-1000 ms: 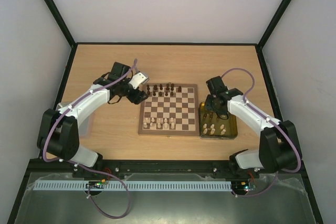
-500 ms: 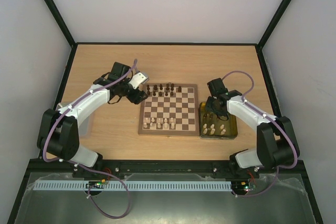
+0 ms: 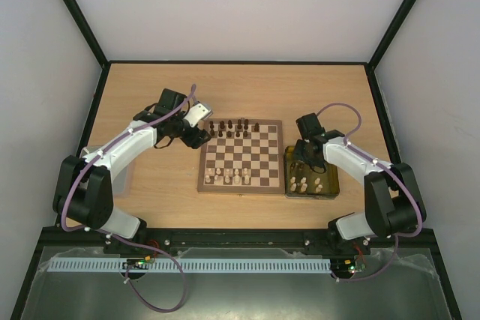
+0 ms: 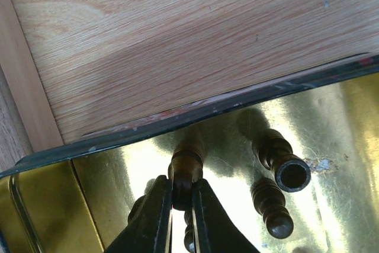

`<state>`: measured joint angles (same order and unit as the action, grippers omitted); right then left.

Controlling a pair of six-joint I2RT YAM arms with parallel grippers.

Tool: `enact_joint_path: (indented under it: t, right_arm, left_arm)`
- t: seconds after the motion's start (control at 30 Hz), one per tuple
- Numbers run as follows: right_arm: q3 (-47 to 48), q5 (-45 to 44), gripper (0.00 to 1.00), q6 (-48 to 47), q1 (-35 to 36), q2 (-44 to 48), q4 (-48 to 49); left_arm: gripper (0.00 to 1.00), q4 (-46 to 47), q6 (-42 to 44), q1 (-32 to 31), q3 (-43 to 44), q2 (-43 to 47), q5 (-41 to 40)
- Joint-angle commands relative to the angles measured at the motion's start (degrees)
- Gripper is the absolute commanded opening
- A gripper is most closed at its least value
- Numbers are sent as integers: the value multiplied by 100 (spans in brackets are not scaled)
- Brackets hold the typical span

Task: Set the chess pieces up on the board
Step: Pick up the chess piece from the storage box.

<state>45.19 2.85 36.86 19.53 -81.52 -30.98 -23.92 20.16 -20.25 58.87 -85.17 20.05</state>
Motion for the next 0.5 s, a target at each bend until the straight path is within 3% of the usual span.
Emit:
enact_joint_path:
  t: [0.0, 0.47]
  right_arm:
    - [-52, -146, 5, -16, -19, 9, 13]
    - [1186, -628, 2, -219, 195, 168, -972]
  left_arm:
    - [73, -18, 32, -7, 12, 163, -19]
    - [73, 2, 40, -5, 40, 132, -21]
